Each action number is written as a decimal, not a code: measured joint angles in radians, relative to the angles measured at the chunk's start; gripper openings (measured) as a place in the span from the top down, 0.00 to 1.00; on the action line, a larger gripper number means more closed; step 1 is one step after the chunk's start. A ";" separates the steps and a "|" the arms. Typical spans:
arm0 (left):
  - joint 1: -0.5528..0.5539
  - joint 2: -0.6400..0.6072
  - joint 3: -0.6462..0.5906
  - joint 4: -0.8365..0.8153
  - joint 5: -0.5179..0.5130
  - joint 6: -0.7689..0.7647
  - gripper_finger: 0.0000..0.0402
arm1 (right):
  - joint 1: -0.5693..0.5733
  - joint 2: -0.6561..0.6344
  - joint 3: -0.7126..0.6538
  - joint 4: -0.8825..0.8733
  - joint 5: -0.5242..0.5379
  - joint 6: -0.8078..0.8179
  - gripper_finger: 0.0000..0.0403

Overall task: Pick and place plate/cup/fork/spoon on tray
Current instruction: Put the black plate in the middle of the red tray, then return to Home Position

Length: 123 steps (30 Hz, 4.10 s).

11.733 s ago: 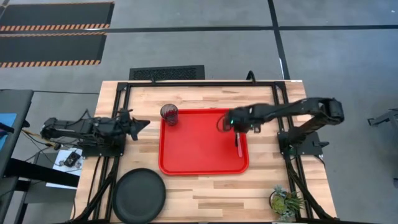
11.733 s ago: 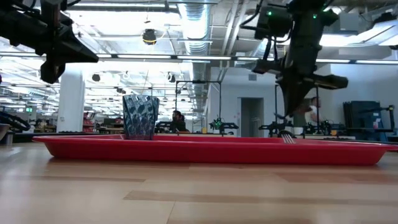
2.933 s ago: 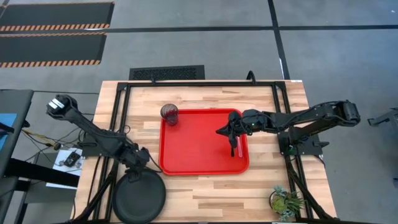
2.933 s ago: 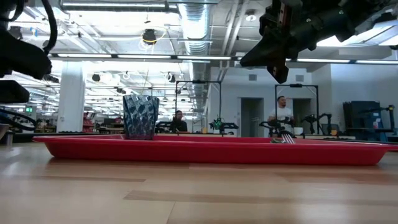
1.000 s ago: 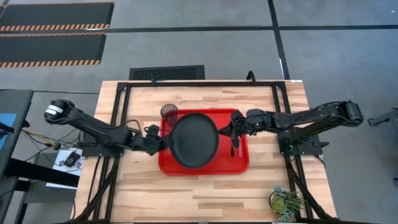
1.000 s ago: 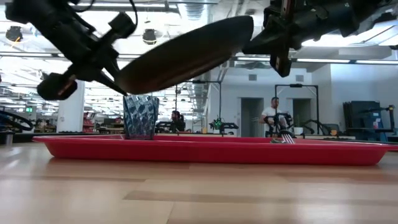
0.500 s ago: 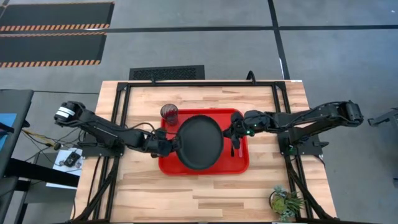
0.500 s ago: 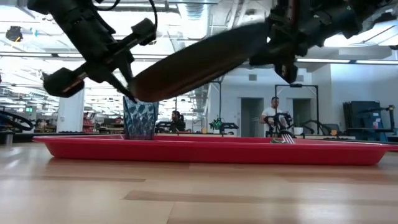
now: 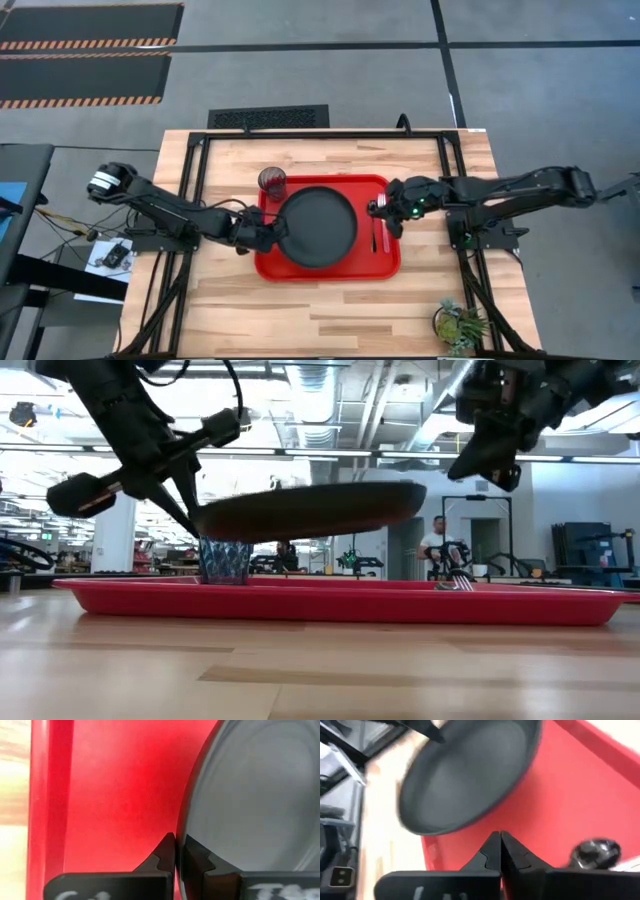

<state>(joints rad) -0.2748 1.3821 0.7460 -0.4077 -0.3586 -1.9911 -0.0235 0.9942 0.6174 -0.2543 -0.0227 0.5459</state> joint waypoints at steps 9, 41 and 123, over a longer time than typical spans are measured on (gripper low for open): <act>0.030 0.098 0.000 0.068 0.005 -0.036 1.00 | 0.000 -0.062 0.000 0.007 0.005 -0.023 0.97; 0.086 0.222 0.055 0.069 0.094 -0.047 1.00 | 0.000 -0.059 0.000 0.001 0.005 -0.058 0.97; 0.072 -0.264 0.055 -0.045 -0.012 1.059 1.00 | -0.046 -0.059 0.000 0.000 0.031 -0.182 0.97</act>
<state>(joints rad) -0.2028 1.1181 0.8009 -0.4529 -0.3705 -0.9322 -0.0692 0.9356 0.6178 -0.2539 0.0081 0.3640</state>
